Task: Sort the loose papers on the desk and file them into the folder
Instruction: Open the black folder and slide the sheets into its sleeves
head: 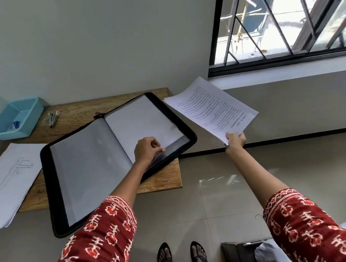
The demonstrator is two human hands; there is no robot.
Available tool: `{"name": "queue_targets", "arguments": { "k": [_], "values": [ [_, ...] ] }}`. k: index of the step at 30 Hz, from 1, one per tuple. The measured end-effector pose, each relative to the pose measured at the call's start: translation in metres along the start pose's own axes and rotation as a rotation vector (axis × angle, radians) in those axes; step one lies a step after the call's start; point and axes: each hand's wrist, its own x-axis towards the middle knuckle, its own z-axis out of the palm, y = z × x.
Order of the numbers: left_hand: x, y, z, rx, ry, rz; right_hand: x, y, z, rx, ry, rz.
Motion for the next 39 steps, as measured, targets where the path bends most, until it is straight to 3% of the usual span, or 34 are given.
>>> {"name": "queue_targets", "arguments": {
  "k": [4,9,18,29,36,39],
  "values": [
    [0.011,-0.011,0.001,-0.119,-0.115,0.004,0.000,-0.004,-0.020,-0.023,0.001,-0.004],
    [0.020,-0.017,-0.001,-0.098,-0.187,0.081,-0.010,0.005,-0.045,-0.009,0.071,-0.018],
    [0.016,-0.006,0.011,0.088,-0.153,0.175,-0.026,0.023,-0.045,0.108,0.138,-0.026],
    [0.023,-0.030,0.003,-0.230,-0.351,0.146,-0.043,0.049,-0.041,0.113,0.218,-0.041],
    [0.026,-0.037,0.003,-0.220,-0.403,0.122,-0.043,0.035,-0.043,0.087,0.179,-0.063],
    [0.023,-0.035,0.000,-0.177,-0.415,0.180,-0.049,0.026,-0.049,0.095,0.086,-0.058]
  ]
}}
